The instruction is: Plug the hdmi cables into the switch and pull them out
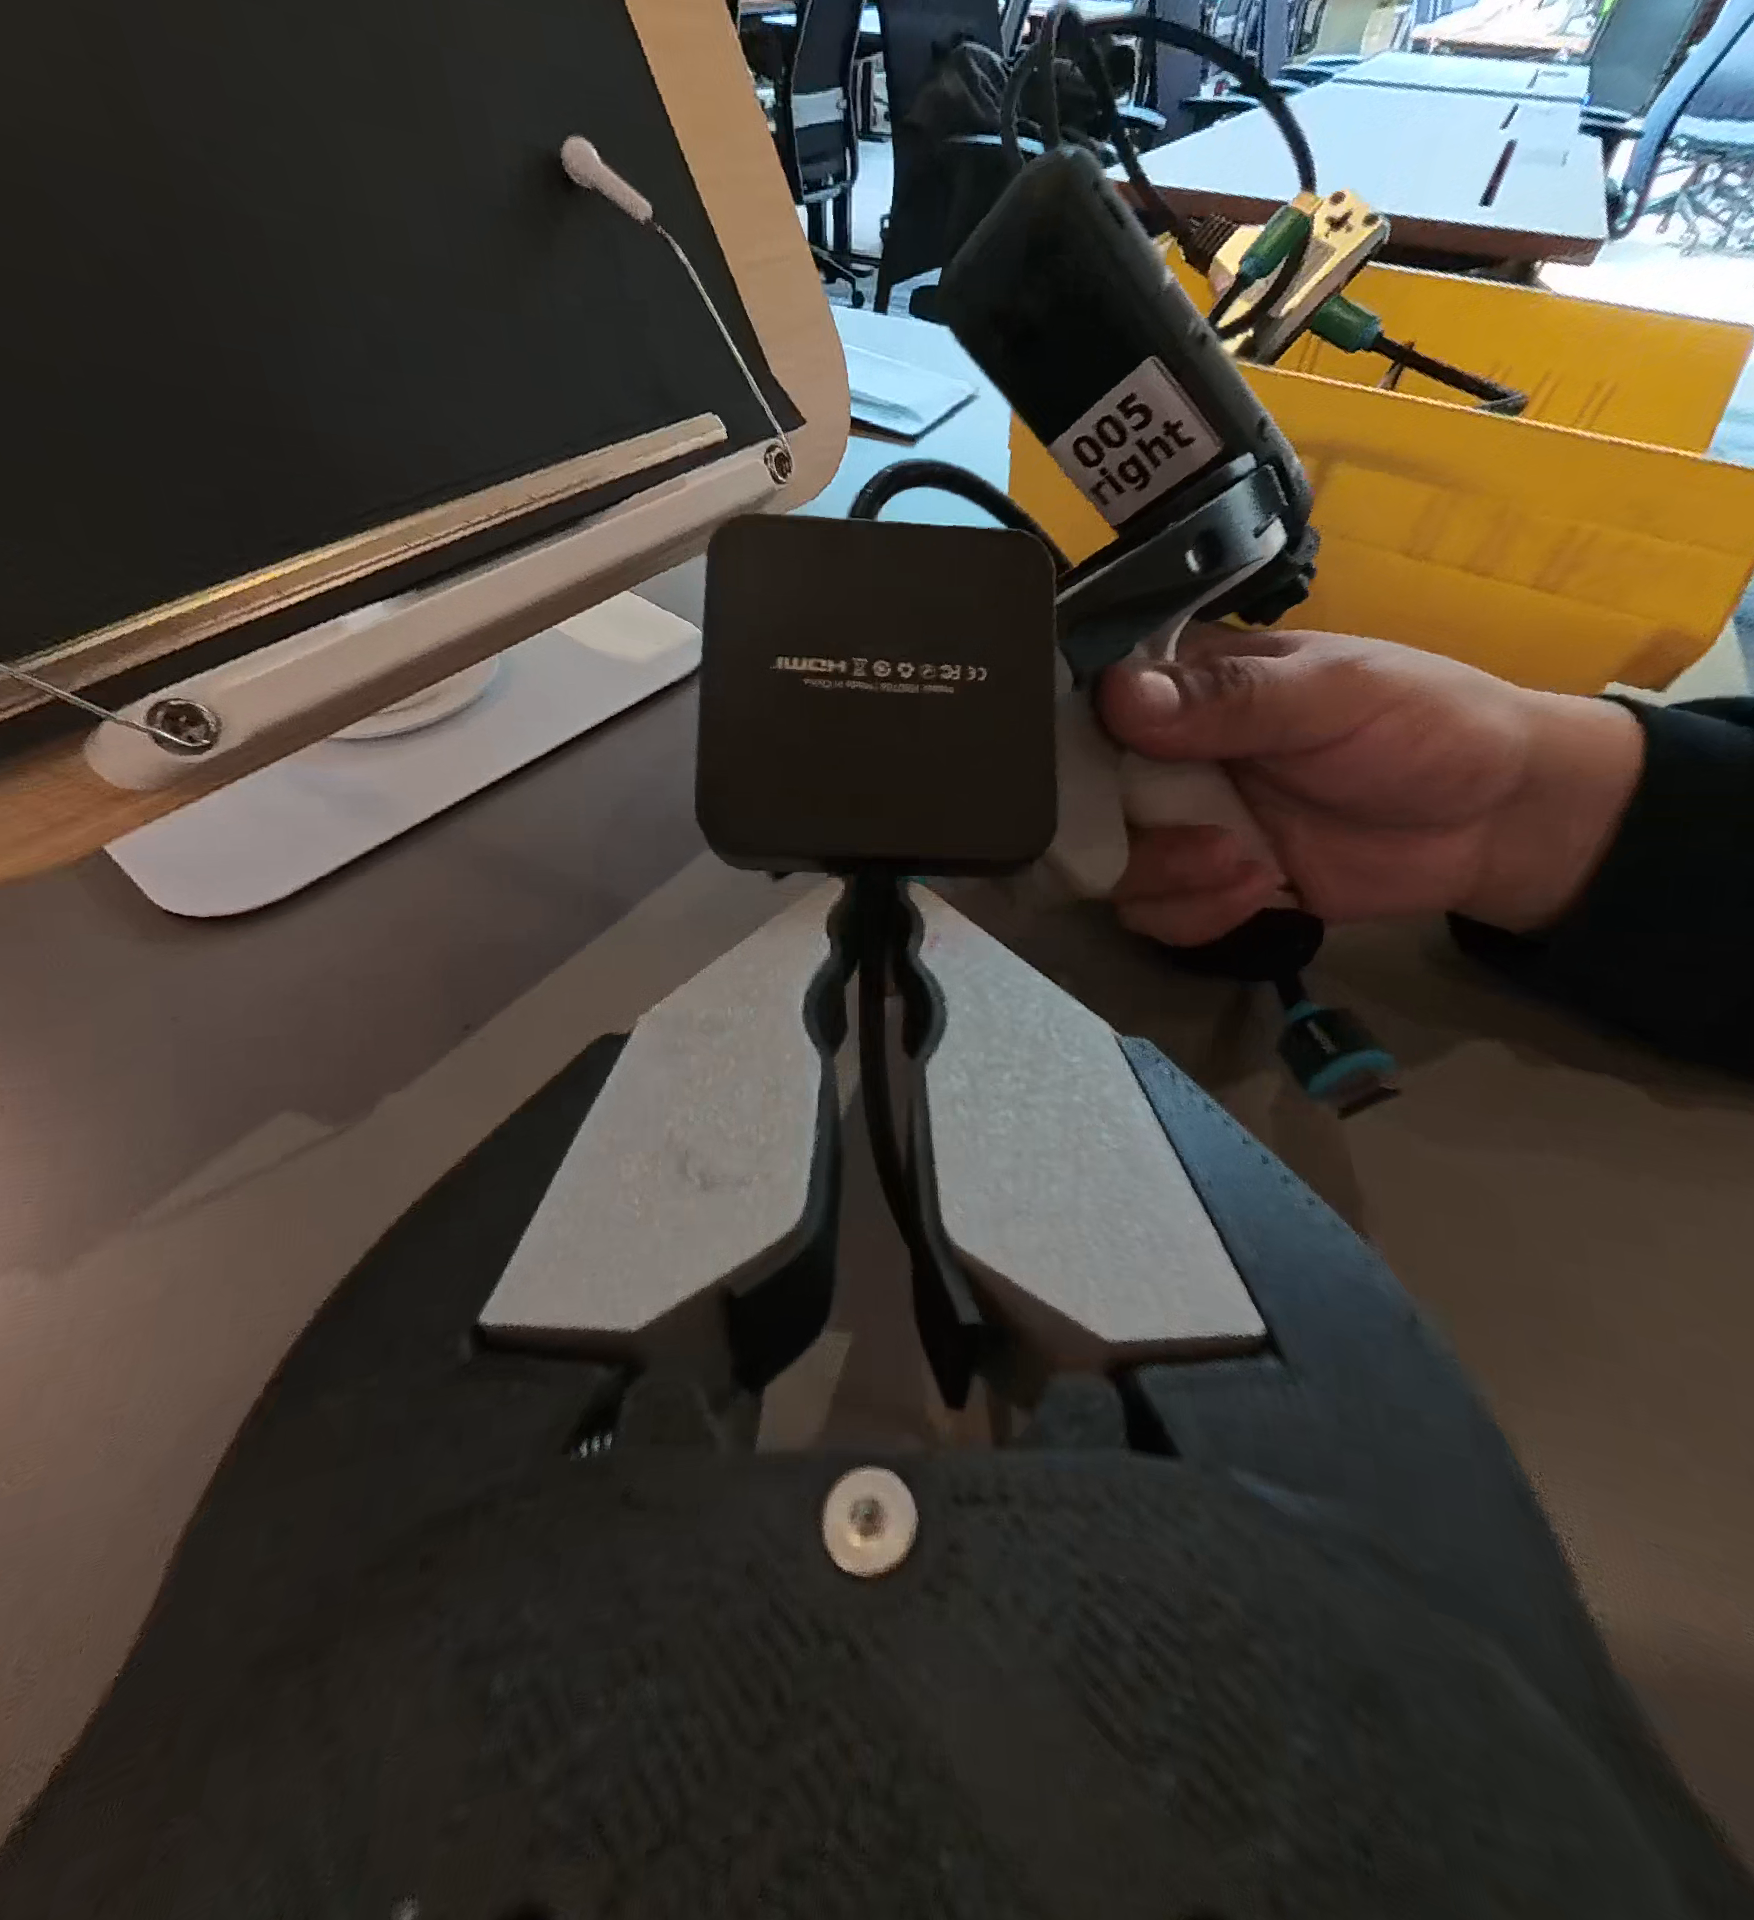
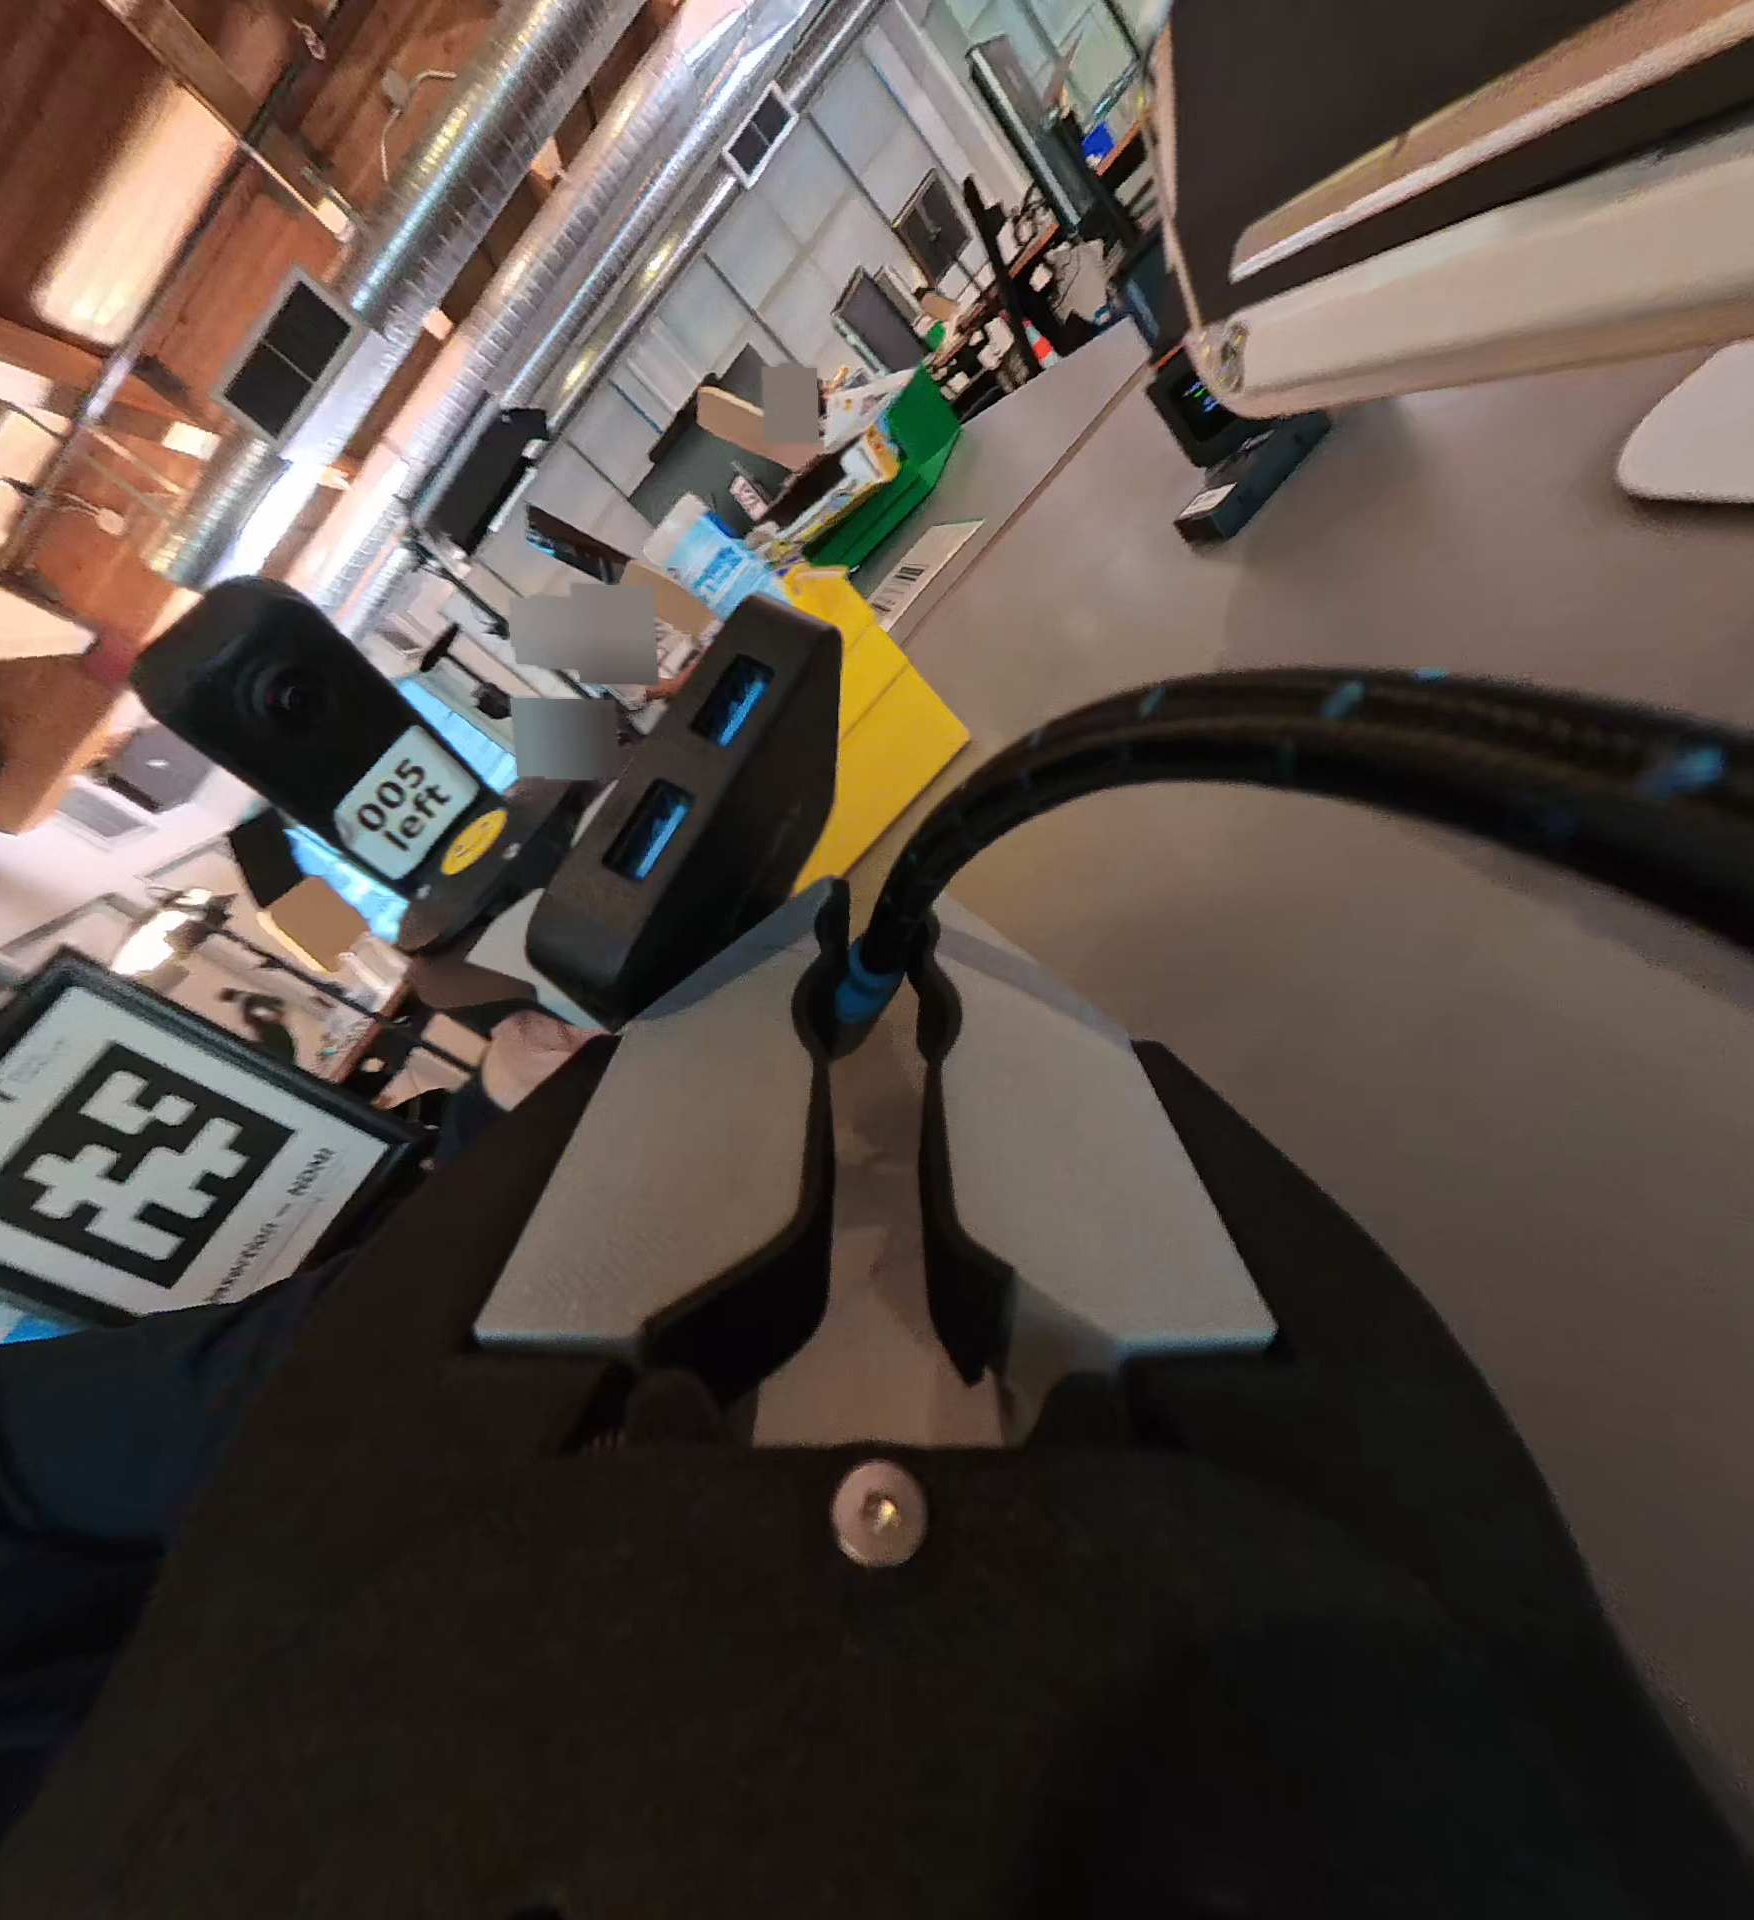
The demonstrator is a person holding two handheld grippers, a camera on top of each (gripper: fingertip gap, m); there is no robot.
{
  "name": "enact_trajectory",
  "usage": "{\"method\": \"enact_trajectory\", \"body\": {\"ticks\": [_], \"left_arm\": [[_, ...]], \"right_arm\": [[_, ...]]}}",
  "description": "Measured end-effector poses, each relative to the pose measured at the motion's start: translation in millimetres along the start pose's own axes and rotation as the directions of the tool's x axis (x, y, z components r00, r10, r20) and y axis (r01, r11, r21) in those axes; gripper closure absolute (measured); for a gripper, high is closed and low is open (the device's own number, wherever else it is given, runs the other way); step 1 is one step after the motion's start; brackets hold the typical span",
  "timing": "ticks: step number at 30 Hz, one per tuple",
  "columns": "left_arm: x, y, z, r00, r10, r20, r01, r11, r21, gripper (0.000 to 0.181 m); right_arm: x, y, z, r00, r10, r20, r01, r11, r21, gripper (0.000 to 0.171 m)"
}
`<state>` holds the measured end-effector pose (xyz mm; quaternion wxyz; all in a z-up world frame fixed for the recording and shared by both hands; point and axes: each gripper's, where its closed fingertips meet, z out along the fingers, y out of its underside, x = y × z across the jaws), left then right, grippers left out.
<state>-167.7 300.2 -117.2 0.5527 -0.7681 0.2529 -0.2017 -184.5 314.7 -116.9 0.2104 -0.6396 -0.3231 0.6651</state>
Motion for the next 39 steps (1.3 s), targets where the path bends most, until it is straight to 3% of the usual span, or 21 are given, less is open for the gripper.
{"method": "enact_trajectory", "body": {"ticks": [3,7,10,16,23,30,39], "left_arm": [[-4,-12,-6,0.995,-0.094,-0.029,0.097,0.992,0.080,0.180],[-25,-19,-15,0.968,-0.250,-0.020,0.250,0.954,0.165,0.179],[-35,-14,-15,0.949,-0.314,-0.006,0.311,0.934,0.175,0.179],[-24,-23,-12,0.892,-0.425,-0.155,0.451,0.864,0.222,0.179],[-17,-23,-7,0.880,-0.437,-0.185,0.469,0.857,0.212,0.179],[-9,-32,-10,0.866,-0.443,-0.232,0.492,0.836,0.241,0.179],[1,-32,-5,0.935,-0.314,-0.164,0.345,0.912,0.224,0.179]], "right_arm": [[7,-10,-6,0.986,-0.120,-0.115,0.124,0.992,0.026,0.164],[-4,-37,-21,0.895,-0.352,-0.274,0.392,0.913,0.108,0.163],[-32,-53,-29,0.856,-0.444,-0.263,0.501,0.838,0.215,0.164],[-57,-64,-37,0.856,-0.470,-0.215,0.517,0.781,0.349,0.164],[-75,-63,-31,0.703,-0.611,-0.364,0.710,0.637,0.302,0.165],[-79,-71,-37,0.522,-0.619,-0.588,0.841,0.489,0.231,0.164],[-85,-74,-43,0.559,-0.600,-0.572,0.821,0.494,0.284,0.163]]}}
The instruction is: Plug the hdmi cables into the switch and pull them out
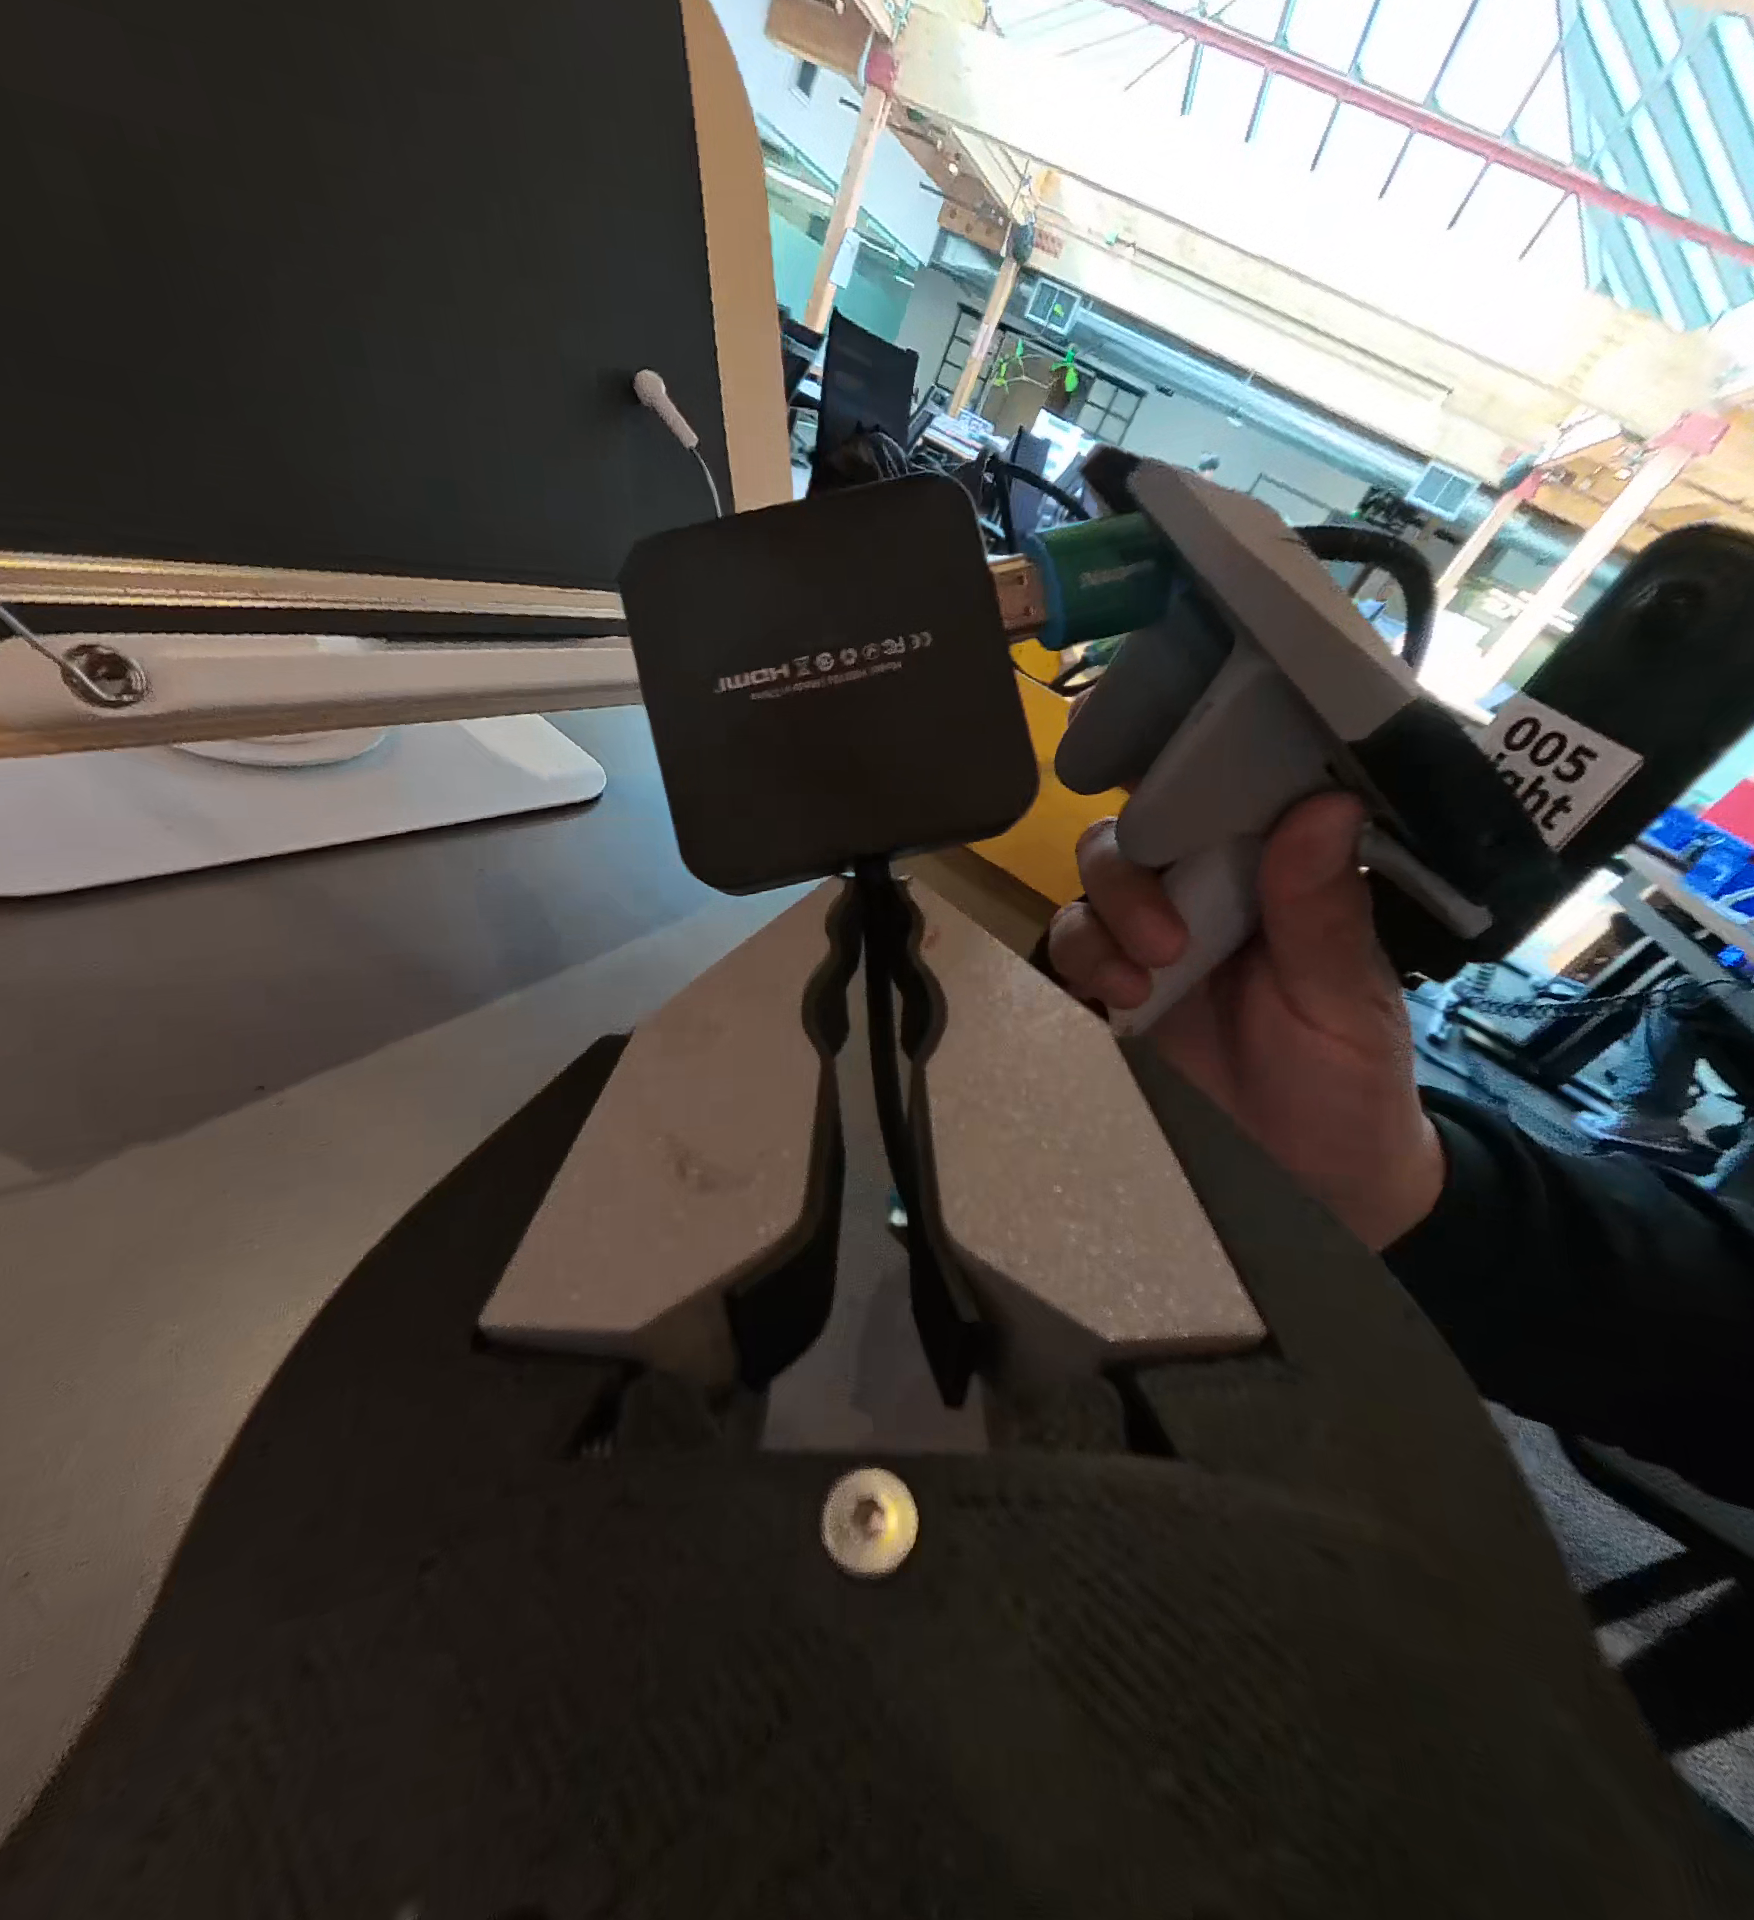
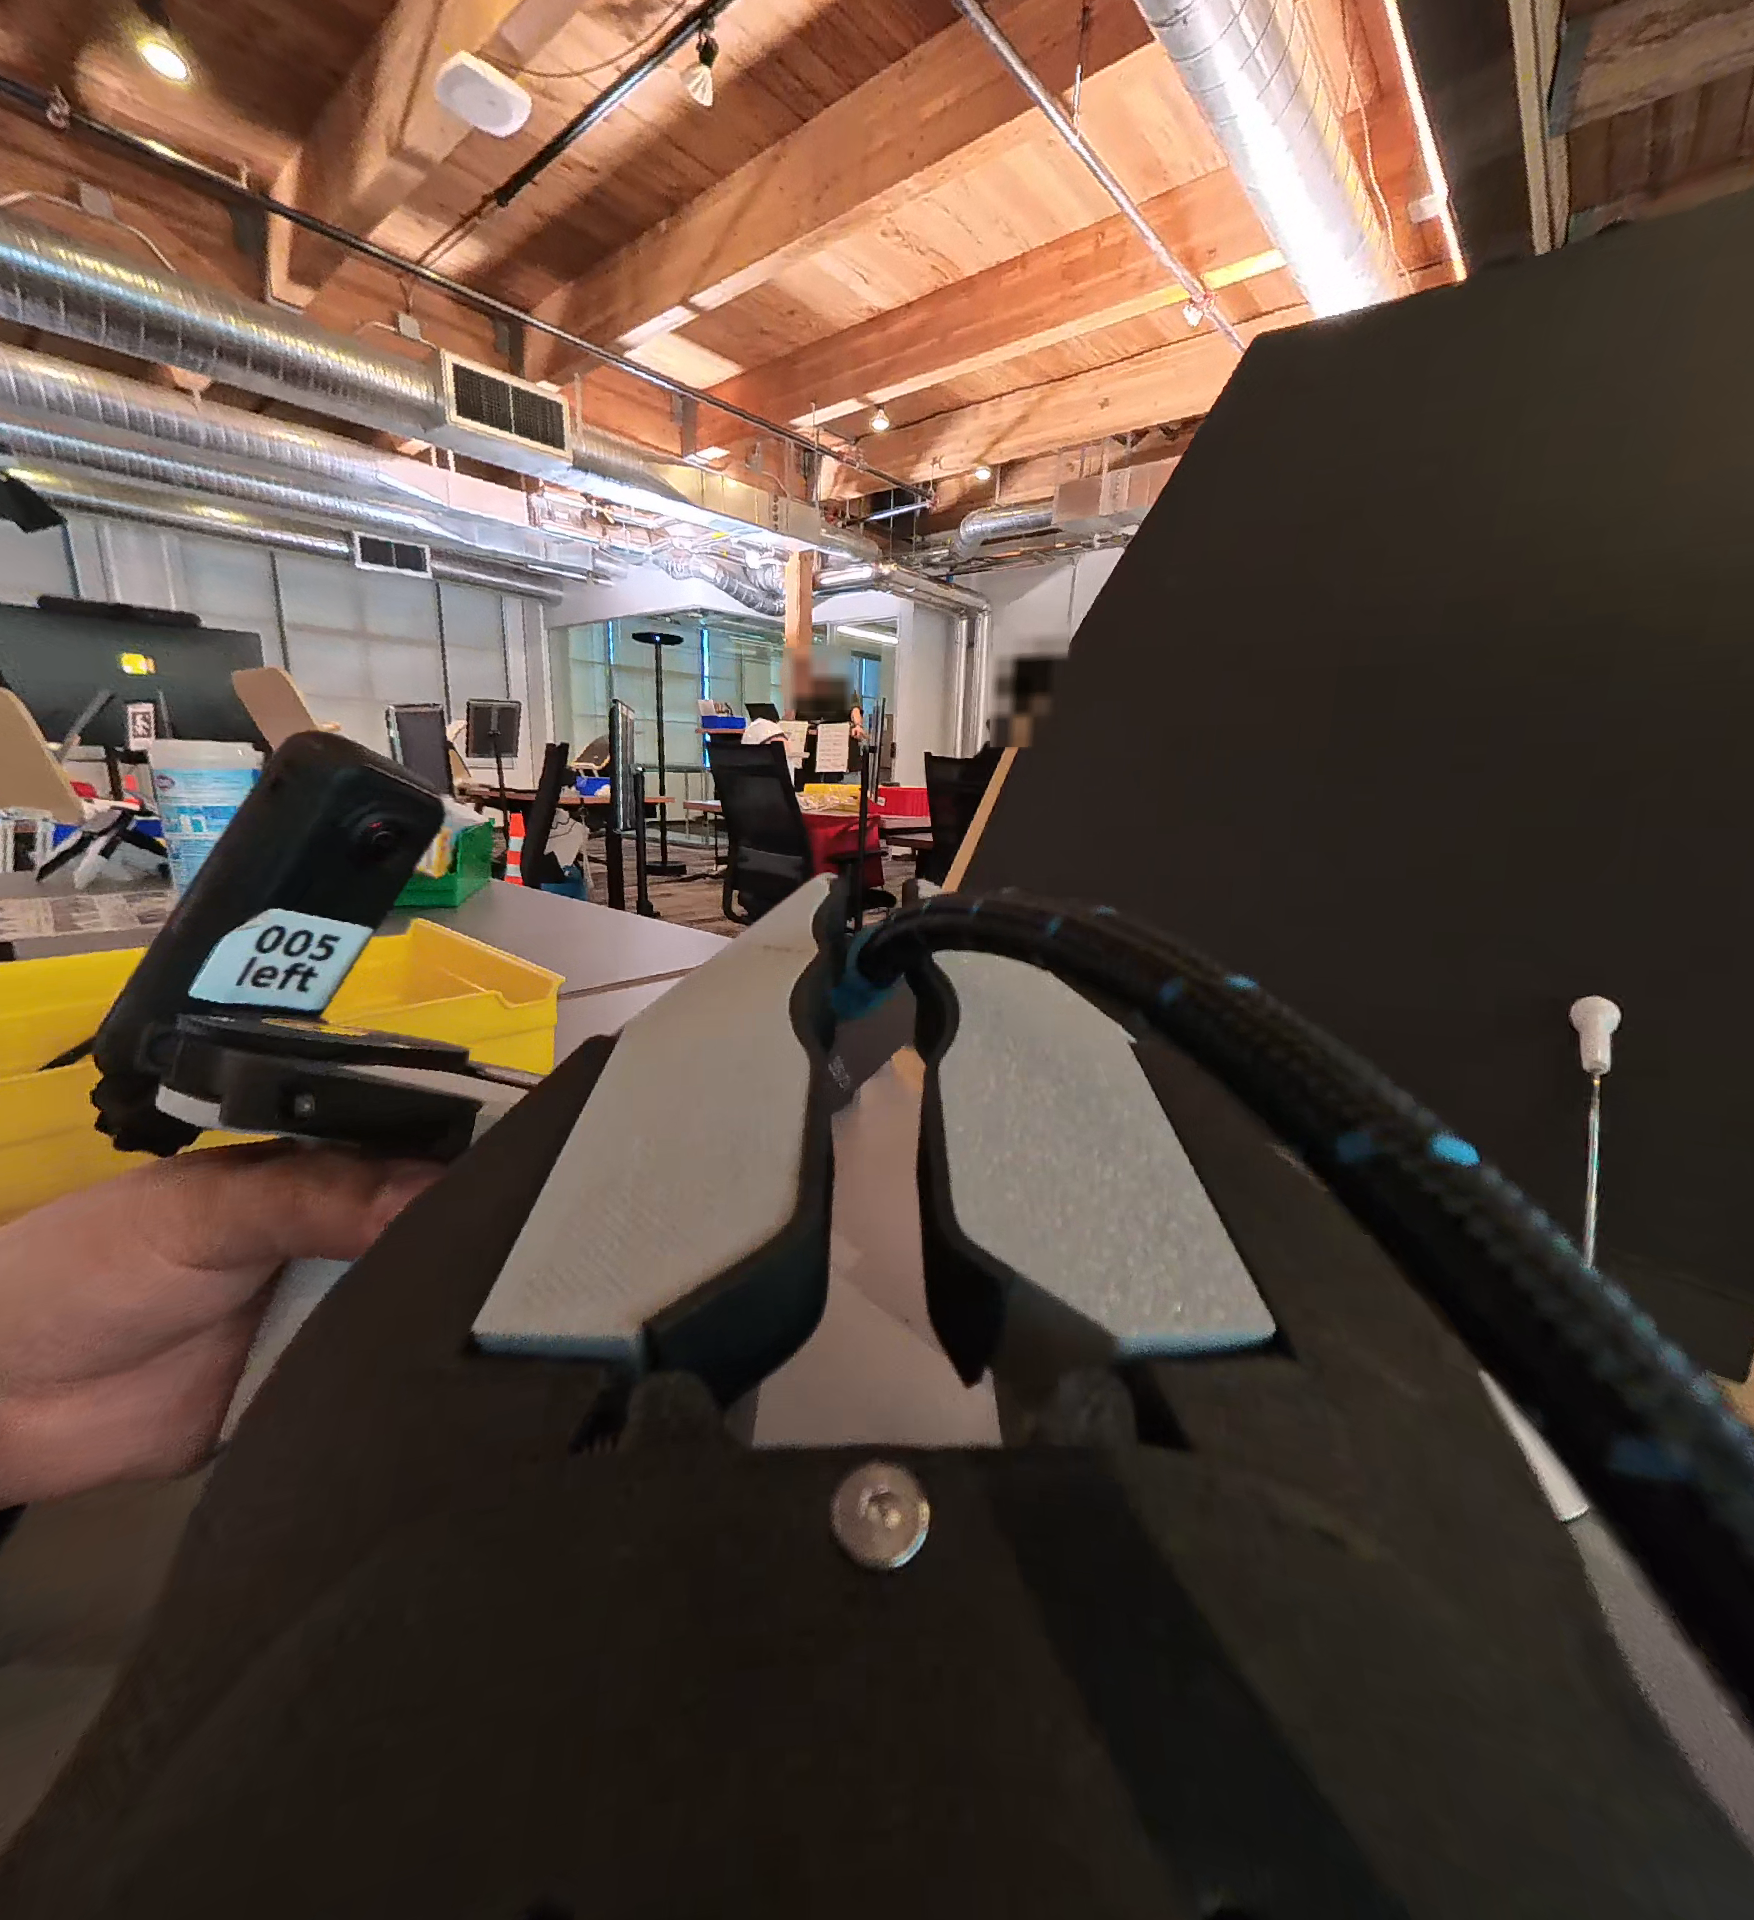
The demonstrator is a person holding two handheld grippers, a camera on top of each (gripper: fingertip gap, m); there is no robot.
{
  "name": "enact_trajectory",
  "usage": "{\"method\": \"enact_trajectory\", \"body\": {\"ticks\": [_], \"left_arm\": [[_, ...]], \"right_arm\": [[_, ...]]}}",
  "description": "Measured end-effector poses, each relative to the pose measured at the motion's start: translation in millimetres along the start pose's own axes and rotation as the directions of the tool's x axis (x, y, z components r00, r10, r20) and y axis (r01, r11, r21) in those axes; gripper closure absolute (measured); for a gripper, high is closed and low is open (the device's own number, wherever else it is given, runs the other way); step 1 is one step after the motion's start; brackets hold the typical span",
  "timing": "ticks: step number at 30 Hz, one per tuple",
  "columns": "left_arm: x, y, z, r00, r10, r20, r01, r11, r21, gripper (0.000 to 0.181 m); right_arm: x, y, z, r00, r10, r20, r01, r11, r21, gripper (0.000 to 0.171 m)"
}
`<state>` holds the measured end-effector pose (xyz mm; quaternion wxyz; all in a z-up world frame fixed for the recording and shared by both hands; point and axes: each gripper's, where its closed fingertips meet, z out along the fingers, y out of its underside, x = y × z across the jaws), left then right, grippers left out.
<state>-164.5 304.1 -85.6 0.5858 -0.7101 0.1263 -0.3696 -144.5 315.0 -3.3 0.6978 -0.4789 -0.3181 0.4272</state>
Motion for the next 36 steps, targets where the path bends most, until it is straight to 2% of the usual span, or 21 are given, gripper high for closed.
{"method": "enact_trajectory", "body": {"ticks": [4,9,12,17,21,22,28,36], "left_arm": [[-1,0,0,0.999,0.037,0.024,-0.037,0.999,-0.005,0.179],[-7,-1,-1,0.989,0.116,0.093,-0.115,0.993,-0.013,0.179],[2,-16,-6,0.993,0.104,0.064,-0.109,0.991,0.074,0.180],[8,-19,-8,0.989,0.137,0.063,-0.141,0.987,0.071,0.179],[11,-19,-7,0.999,0.042,0.000,-0.042,0.996,0.081,0.180],[12,-20,-8,1.000,0.009,-0.023,-0.007,0.996,0.089,0.180],[16,-17,-7,0.979,-0.155,-0.133,0.167,0.983,0.080,0.181],[16,-12,-4,0.971,-0.187,-0.150,0.198,0.978,0.060,0.181]], "right_arm": [[0,0,0,1.000,0.012,0.011,-0.012,1.000,-0.003,0.164],[13,13,1,0.998,0.011,-0.069,-0.016,0.997,-0.072,0.164],[17,14,0,0.993,0.103,-0.059,-0.106,0.993,-0.051,0.164],[18,9,-1,0.968,0.251,0.012,-0.251,0.968,0.006,0.164],[15,0,-3,0.960,0.275,0.060,-0.277,0.960,0.042,0.168],[15,0,-3,0.960,0.273,0.065,-0.276,0.960,0.043,0.164],[13,-2,-3,0.958,0.277,0.079,-0.281,0.958,0.049,0.164],[12,-4,-3,0.955,0.283,0.089,-0.288,0.956,0.047,0.166]]}}
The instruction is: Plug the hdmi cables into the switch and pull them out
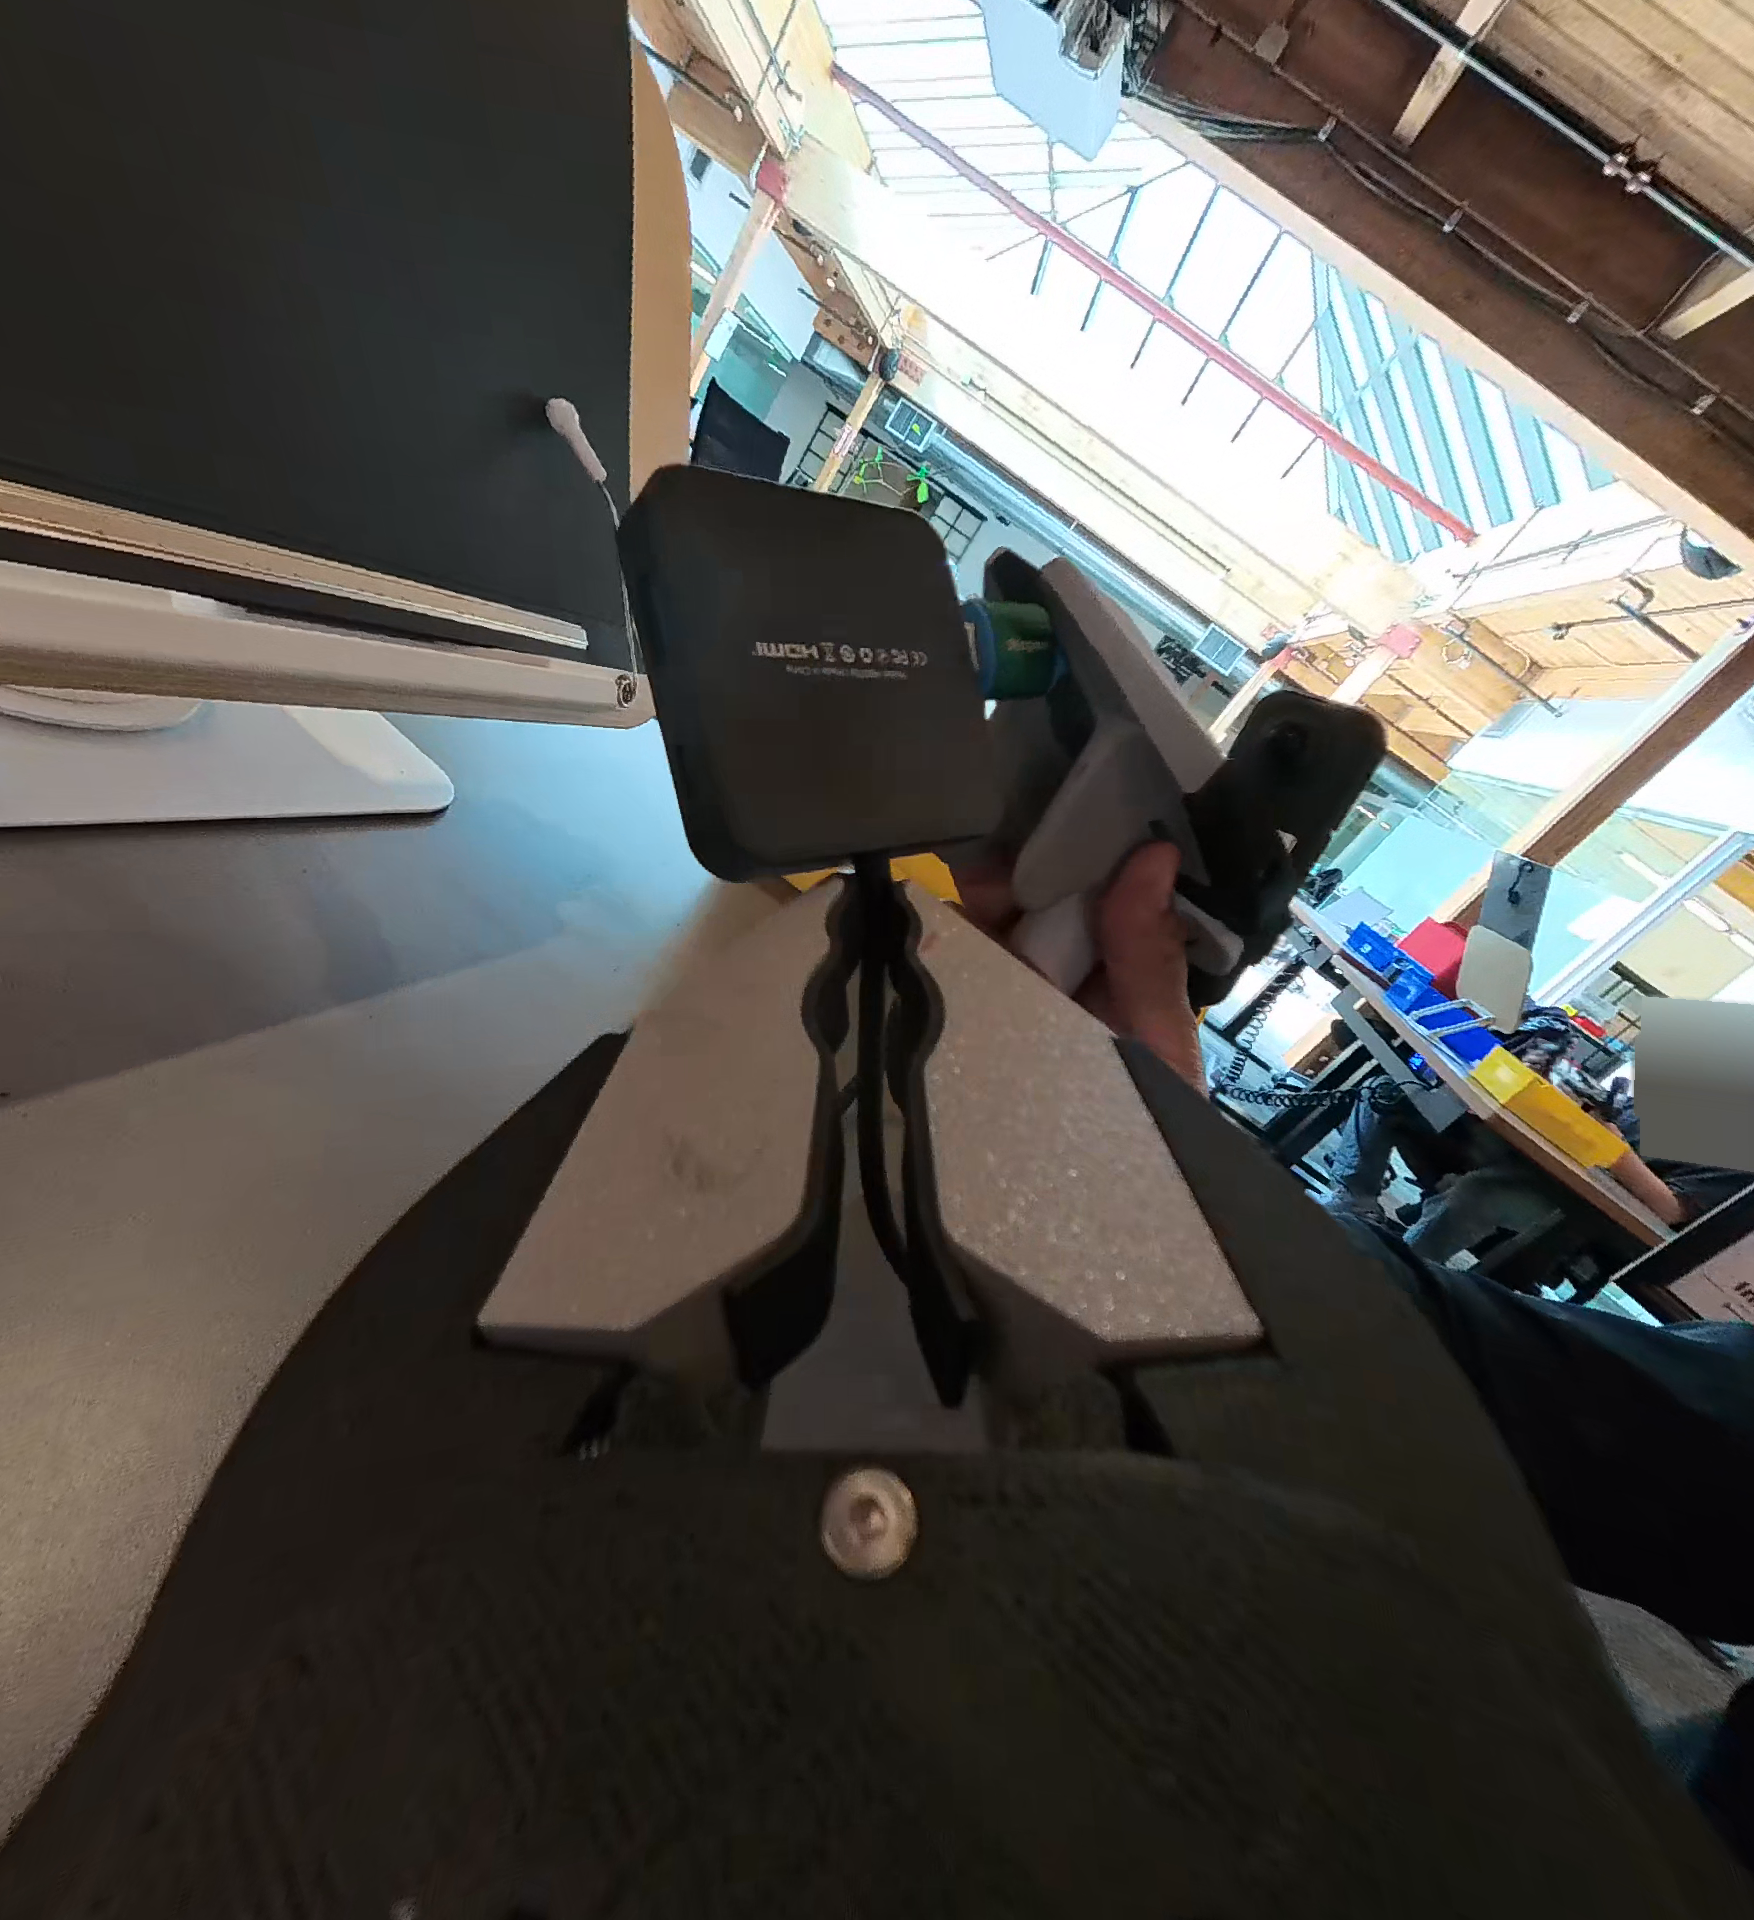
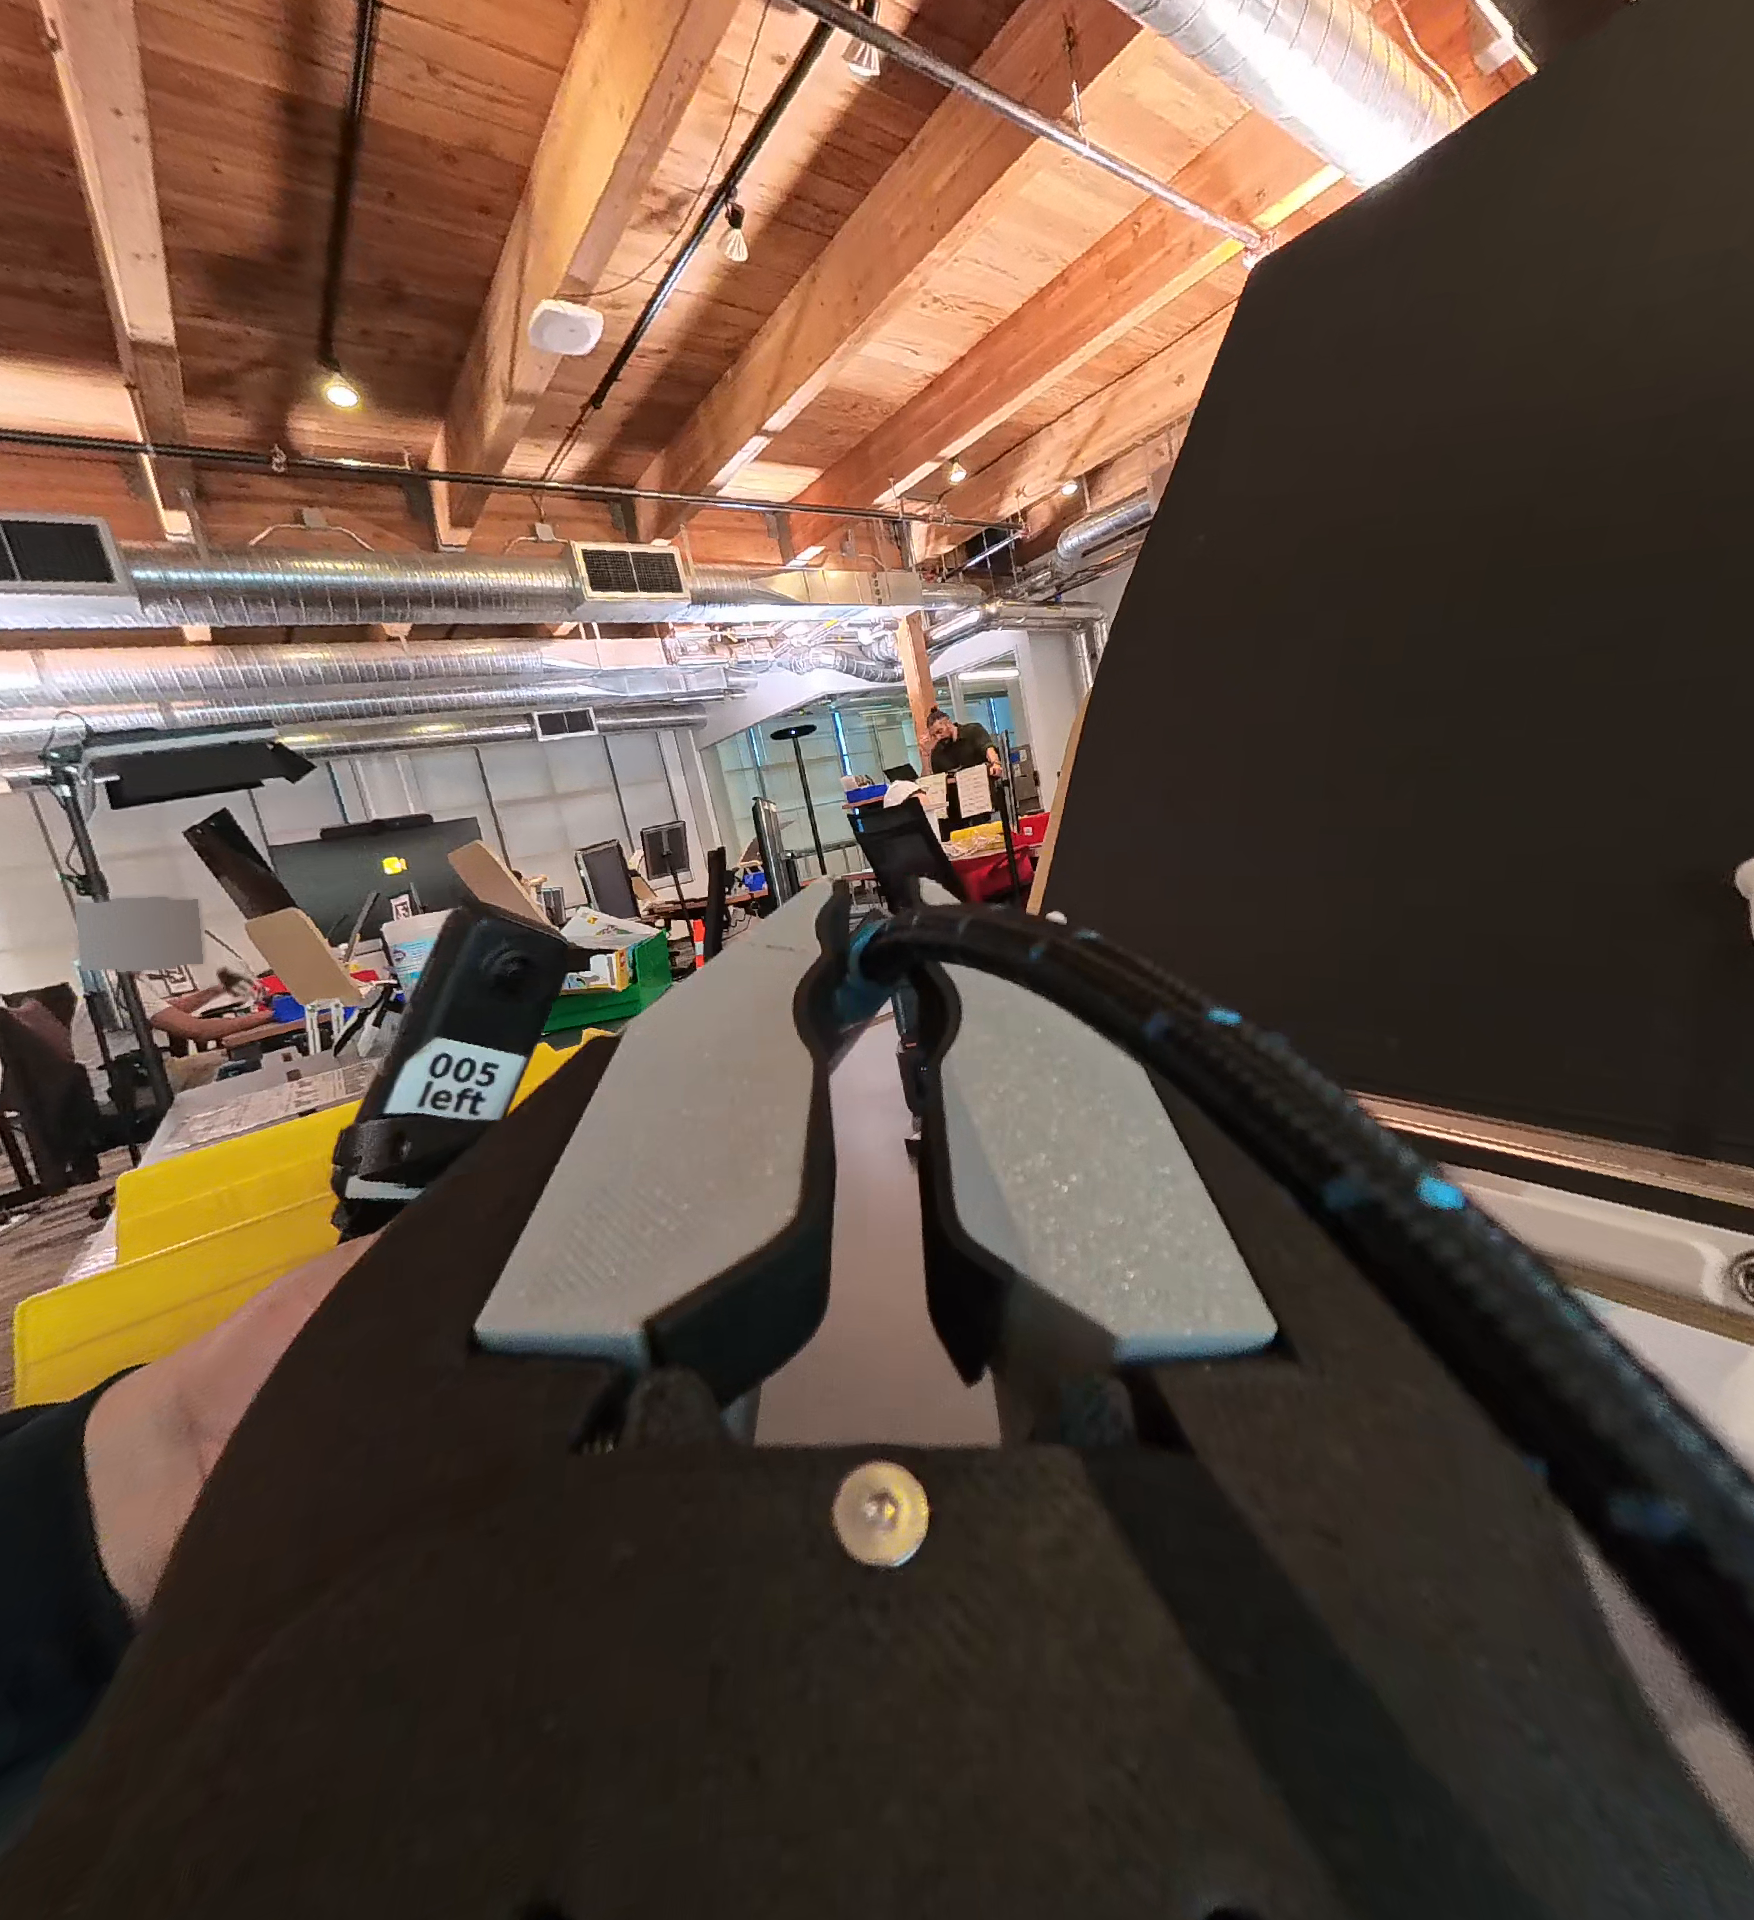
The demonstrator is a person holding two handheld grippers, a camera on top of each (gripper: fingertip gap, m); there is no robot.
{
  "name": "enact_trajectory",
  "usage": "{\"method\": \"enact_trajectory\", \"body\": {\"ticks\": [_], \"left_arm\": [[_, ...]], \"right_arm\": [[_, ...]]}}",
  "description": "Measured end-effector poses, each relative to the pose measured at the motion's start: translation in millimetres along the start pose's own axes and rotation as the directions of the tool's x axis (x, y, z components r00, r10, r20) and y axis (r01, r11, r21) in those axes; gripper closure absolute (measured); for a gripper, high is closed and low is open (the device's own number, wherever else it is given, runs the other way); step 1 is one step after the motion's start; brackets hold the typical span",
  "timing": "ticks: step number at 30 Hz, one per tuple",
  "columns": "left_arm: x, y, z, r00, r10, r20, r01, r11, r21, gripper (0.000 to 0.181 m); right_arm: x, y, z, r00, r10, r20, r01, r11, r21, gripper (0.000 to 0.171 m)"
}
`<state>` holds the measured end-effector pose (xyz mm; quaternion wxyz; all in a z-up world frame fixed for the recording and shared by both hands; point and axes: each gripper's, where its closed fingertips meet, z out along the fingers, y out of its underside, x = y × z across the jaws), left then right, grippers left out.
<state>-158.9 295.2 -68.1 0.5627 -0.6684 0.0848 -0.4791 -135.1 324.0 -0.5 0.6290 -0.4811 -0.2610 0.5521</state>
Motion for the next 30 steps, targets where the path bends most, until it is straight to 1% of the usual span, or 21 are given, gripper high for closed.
{"method": "enact_trajectory", "body": {"ticks": [5,9,13,18,20,22,25,30], "left_arm": [[1,0,0,1.000,0.003,-0.008,-0.003,1.000,0.002,0.181],[2,3,4,0.998,0.069,0.015,-0.069,0.998,-0.007,0.180],[5,7,8,0.995,0.097,0.012,-0.097,0.995,-0.012,0.180],[6,6,9,0.991,0.132,0.023,-0.132,0.991,0.002,0.180],[3,5,8,0.977,0.200,0.069,-0.200,0.980,-0.012,0.180],[0,5,8,0.943,0.310,0.126,-0.307,0.951,-0.041,0.179],[7,1,7,0.887,0.434,0.156,-0.432,0.901,-0.050,0.179],[10,2,7,0.857,0.487,0.166,-0.483,0.873,-0.067,0.178]], "right_arm": [[-1,-2,-1,1.000,0.009,0.008,-0.009,1.000,0.006,0.166],[-2,-3,-1,0.999,0.041,0.016,-0.041,0.999,0.018,0.166],[-5,-5,-2,0.995,0.088,0.044,-0.090,0.996,0.028,0.164],[-6,-6,-2,0.996,0.080,0.044,-0.081,0.996,0.030,0.164],[-5,-5,-2,0.998,0.060,0.026,-0.061,0.998,0.014,0.164],[-3,-3,-3,1.000,0.013,-0.004,-0.013,1.000,-0.008,0.164],[-8,-10,-4,1.000,-0.016,0.012,0.016,1.000,0.020,0.164],[-7,-9,-6,0.999,0.027,0.032,-0.027,1.000,0.004,0.164]]}}
